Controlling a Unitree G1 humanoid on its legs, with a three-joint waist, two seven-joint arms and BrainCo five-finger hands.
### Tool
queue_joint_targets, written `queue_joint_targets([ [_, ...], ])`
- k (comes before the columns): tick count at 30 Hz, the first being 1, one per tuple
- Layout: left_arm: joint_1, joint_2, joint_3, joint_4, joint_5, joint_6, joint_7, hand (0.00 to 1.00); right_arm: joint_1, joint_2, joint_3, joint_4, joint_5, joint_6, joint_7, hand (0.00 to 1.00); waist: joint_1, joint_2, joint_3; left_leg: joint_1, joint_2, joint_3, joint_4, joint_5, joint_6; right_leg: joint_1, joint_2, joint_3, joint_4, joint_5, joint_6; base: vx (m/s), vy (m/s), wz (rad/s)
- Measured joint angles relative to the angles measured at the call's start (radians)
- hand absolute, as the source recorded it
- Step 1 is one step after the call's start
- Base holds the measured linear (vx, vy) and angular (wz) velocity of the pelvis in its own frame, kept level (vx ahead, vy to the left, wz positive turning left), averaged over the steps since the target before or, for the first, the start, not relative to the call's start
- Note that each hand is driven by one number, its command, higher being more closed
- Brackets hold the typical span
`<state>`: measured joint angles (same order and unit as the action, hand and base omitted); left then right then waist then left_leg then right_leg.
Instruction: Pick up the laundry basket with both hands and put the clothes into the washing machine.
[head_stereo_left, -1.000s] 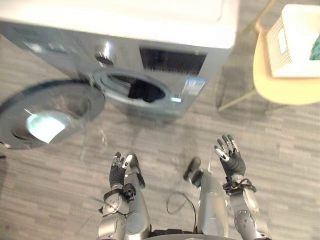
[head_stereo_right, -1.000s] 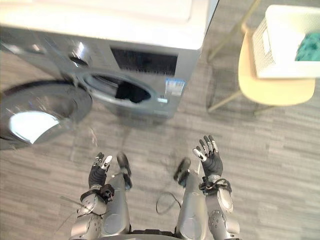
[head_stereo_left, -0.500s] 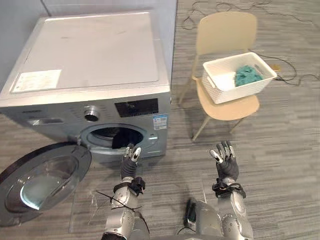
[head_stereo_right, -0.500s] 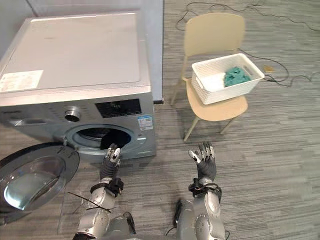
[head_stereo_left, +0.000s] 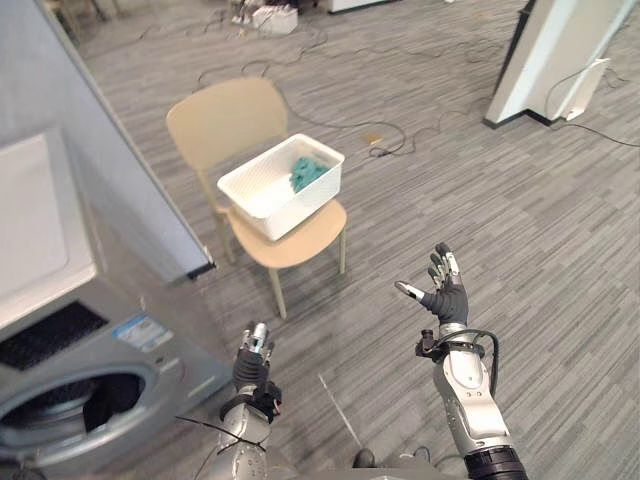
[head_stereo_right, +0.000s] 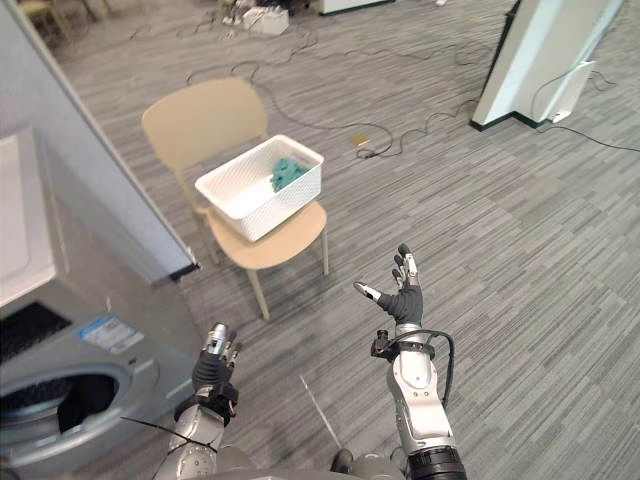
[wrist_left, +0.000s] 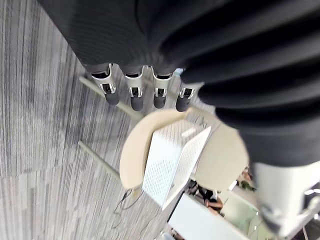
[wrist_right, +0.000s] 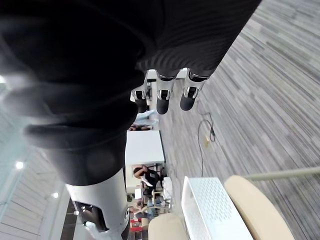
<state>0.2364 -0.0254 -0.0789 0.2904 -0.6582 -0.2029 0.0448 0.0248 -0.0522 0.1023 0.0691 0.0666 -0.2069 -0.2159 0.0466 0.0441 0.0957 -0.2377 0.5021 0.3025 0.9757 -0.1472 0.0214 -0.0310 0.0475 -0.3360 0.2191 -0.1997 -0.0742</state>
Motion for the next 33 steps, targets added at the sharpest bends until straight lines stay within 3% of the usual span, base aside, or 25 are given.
queue_joint_targets([
  [3, 0.006, -0.001, 0.001, -0.019, 0.001, -0.001, -0.001, 0.0, -0.038, -0.004, 0.048, 0.0, -0.009, 0.02, -0.003, 0.0, 0.017, 0.02, 0.002, -0.063, -0.075, 0.072, -0.041, -0.053, -0.015, 0.067, 0.037, 0.047, -0.088, 0.022, -0.005, 0.25, -0.103, -0.55],
  [4, 0.001, -0.001, 0.002, -0.027, 0.002, -0.001, 0.0, 0.0, -0.062, -0.013, 0.076, 0.004, -0.024, 0.026, -0.002, 0.0, 0.03, 0.027, 0.005, -0.096, -0.122, 0.112, -0.097, -0.074, -0.013, 0.084, 0.043, 0.059, -0.111, 0.022, -0.005, 0.28, -0.029, -0.22],
  [7, 0.005, -0.004, 0.004, -0.052, 0.002, -0.001, 0.001, 0.0, -0.17, -0.025, 0.129, 0.056, -0.039, 0.033, 0.001, 0.0, 0.062, 0.046, 0.003, -0.179, -0.264, 0.176, -0.284, -0.072, -0.016, 0.124, 0.05, 0.076, -0.17, 0.021, -0.006, 0.31, 0.03, -0.17],
  [9, 0.007, -0.004, 0.009, -0.056, 0.002, -0.002, 0.0, 0.0, -0.243, -0.024, 0.153, 0.109, -0.041, 0.037, 0.001, 0.0, 0.095, 0.05, 0.003, -0.192, -0.317, 0.207, -0.423, -0.055, -0.03, 0.163, 0.066, 0.085, -0.21, 0.017, 0.0, 0.4, 0.058, -0.26],
  [10, 0.009, 0.001, 0.013, -0.055, 0.001, 0.0, 0.001, 0.0, -0.272, -0.011, 0.176, 0.131, -0.041, 0.04, 0.0, 0.0, 0.114, 0.033, 0.002, -0.171, -0.337, 0.22, -0.46, -0.055, 0.086, 0.196, 0.068, 0.09, -0.236, 0.005, 0.017, 0.42, 0.045, 0.11],
  [11, 0.009, -0.002, 0.031, -0.055, 0.001, 0.001, 0.001, 0.0, -0.288, 0.002, 0.2, 0.143, -0.043, 0.04, 0.001, 0.0, 0.112, 0.013, 0.001, -0.163, -0.351, 0.215, -0.451, -0.082, 0.121, 0.209, 0.059, 0.077, -0.228, -0.002, 0.029, 0.44, 0.06, 0.24],
  [12, 0.01, -0.012, 0.042, -0.055, 0.001, 0.003, 0.003, 0.0, -0.295, 0.006, 0.213, 0.152, -0.051, 0.04, 0.001, 0.0, 0.113, 0.013, 0.001, -0.157, -0.351, 0.208, -0.442, -0.1, 0.143, 0.202, 0.056, 0.07, -0.189, -0.013, 0.048, 0.42, 0.098, 0.29],
  [14, 0.018, -0.017, 0.055, -0.053, 0.001, 0.004, 0.004, 0.0, -0.3, 0.017, 0.262, 0.198, -0.081, 0.042, 0.007, 0.0, 0.135, 0.012, 0.001, -0.104, -0.329, 0.191, -0.408, -0.16, 0.121, 0.085, 0.018, 0.061, 0.204, -0.084, 0.168, 0.39, 0.13, 0.1],
  [15, 0.022, -0.001, 0.051, -0.05, 0.001, 0.007, 0.005, 0.0, -0.299, 0.032, 0.283, 0.219, -0.109, 0.044, 0.027, 0.0, 0.13, 0.005, 0.001, -0.063, -0.329, 0.167, -0.384, -0.196, 0.109, 0.003, -0.026, 0.056, 0.486, -0.049, 0.286, 0.43, 0.103, 0.34],
  [17, 0.015, 0.03, 0.028, -0.045, 0.002, 0.021, 0.012, 0.0, -0.291, 0.046, 0.287, 0.212, -0.118, 0.055, 0.047, 0.0, 0.125, -0.001, 0.001, -0.005, -0.347, 0.106, -0.348, -0.223, 0.105, -0.076, -0.083, 0.047, 0.782, -0.006, 0.337, 0.51, 0.025, 0.95],
  [19, 0.002, 0.053, -0.004, -0.063, 0.006, 0.023, 0.023, 0.0, -0.259, 0.046, 0.282, 0.15, -0.122, 0.059, 0.05, 0.0, 0.116, -0.009, -0.003, 0.058, -0.379, 0.044, -0.379, -0.223, 0.105, -0.126, -0.139, 0.045, 0.923, -0.009, 0.331, 0.43, -0.042, 1.26],
  [20, 0.004, 0.055, -0.004, -0.089, 0.014, 0.021, 0.024, 0.0, -0.244, 0.049, 0.28, 0.105, -0.154, 0.057, 0.049, 0.0, 0.102, -0.009, -0.004, 0.099, -0.397, -0.002, -0.423, -0.224, 0.102, -0.157, -0.18, 0.025, 0.936, -0.018, 0.302, 0.4, -0.082, 1.18],
  [21, 0.009, 0.057, -0.009, -0.107, 0.023, 0.019, 0.023, 0.0, -0.235, 0.046, 0.274, 0.067, -0.172, 0.054, 0.047, 0.0, 0.1, -0.005, -0.009, 0.124, -0.409, -0.051, -0.468, -0.23, 0.08, -0.203, -0.226, 0.007, 0.904, -0.035, 0.229, 0.39, -0.096, 1.11],
  [23, 0.005, 0.06, -0.01, -0.106, 0.024, 0.019, 0.022, 0.0, -0.233, 0.045, 0.251, 0.063, -0.195, 0.051, 0.046, 0.0, 0.092, -0.006, -0.016, 0.131, -0.417, -0.118, -0.496, -0.227, 0.066, -0.246, -0.278, -0.001, 0.77, -0.069, 0.162, 0.31, -0.145, 1.06],
  [24, -0.002, 0.062, -0.016, -0.098, 0.024, 0.019, 0.021, 0.0, -0.226, 0.042, 0.227, 0.065, -0.198, 0.057, 0.046, 0.0, 0.09, -0.002, -0.016, 0.13, -0.42, -0.176, -0.512, -0.223, 0.048, -0.263, -0.282, 0.044, 0.593, -0.072, 0.14, 0.31, -0.215, 1.39],
  [25, -0.01, 0.068, -0.027, -0.081, 0.024, 0.02, 0.02, 0.0, -0.219, 0.04, 0.198, 0.068, -0.204, 0.063, 0.045, 0.0, 0.087, -0.008, -0.019, 0.129, -0.422, -0.223, -0.524, -0.215, 0.031, -0.271, -0.272, 0.13, 0.422, -0.059, 0.137, 0.44, -0.373, 1.67],
  [26, -0.025, 0.068, -0.035, -0.049, 0.026, 0.021, 0.019, 0.0, -0.215, 0.021, 0.158, 0.069, -0.242, 0.077, 0.044, 0.0, 0.079, -0.01, -0.02, 0.124, -0.423, -0.286, -0.522, -0.216, 0.008, -0.269, -0.267, 0.238, 0.227, -0.021, 0.165, 0.32, -0.317, 1.46],
  [28, -0.031, 0.068, -0.036, -0.012, 0.043, 0.021, 0.019, 0.0, -0.214, -0.014, 0.105, 0.086, -0.306, 0.103, 0.044, 0.0, 0.075, -0.014, -0.022, 0.137, -0.415, -0.375, -0.521, -0.221, -0.042, -0.267, -0.28, 0.348, 0.044, 0.07, 0.212, 0.34, -0.396, 1.48],
  [29, -0.03, 0.073, -0.036, 0.001, 0.043, 0.021, 0.017, 0.0, -0.212, -0.026, 0.063, 0.108, -0.346, 0.112, 0.042, 0.0, 0.068, -0.02, -0.023, 0.15, -0.407, -0.438, -0.522, -0.227, -0.081, -0.253, -0.287, 0.371, -0.011, 0.131, 0.245, 0.33, -0.522, 1.55],
  [30, -0.03, 0.076, -0.037, 0.006, 0.044, 0.021, 0.014, 0.0, -0.21, -0.03, 0.04, 0.116, -0.357, 0.118, 0.041, 0.0, 0.06, -0.031, -0.023, 0.156, -0.404, -0.471, -0.525, -0.233, -0.105, -0.248, -0.293, 0.37, -0.013, 0.158, 0.247, 0.31, -0.642, 1.74],
  [31, -0.027, 0.09, -0.035, 0.019, 0.054, 0.019, 0.003, 0.0, -0.21, -0.032, -0.003, 0.131, -0.383, 0.133, 0.038, 0.0, 0.05, -0.062, -0.028, 0.174, -0.396, -0.531, -0.54, -0.253, -0.147, -0.243, -0.294, 0.37, 0.015, 0.231, 0.257, 0.33, -0.814, 1.6],
  [32, -0.021, 0.063, -0.031, 0.067, 0.073, 0.025, 0.0, 0.0, -0.211, -0.059, -0.038, 0.165, -0.395, 0.145, 0.034, 0.0, 0.054, -0.003, -0.043, 0.179, -0.318, -0.589, -0.562, -0.25, -0.197, -0.247, -0.238, 0.299, 0.107, 0.176, 0.271, 0.25, -0.678, 1.37],
  [33, -0.001, 0.055, -0.027, 0.065, 0.084, 0.024, -0.002, 0.0, -0.211, -0.063, -0.052, 0.177, -0.396, 0.151, 0.028, 0.0, 0.054, 0.001, -0.046, 0.177, -0.284, -0.608, -0.572, -0.229, -0.223, -0.245, -0.218, 0.27, 0.122, 0.142, 0.257, 0.23, -0.601, 1.06],
])
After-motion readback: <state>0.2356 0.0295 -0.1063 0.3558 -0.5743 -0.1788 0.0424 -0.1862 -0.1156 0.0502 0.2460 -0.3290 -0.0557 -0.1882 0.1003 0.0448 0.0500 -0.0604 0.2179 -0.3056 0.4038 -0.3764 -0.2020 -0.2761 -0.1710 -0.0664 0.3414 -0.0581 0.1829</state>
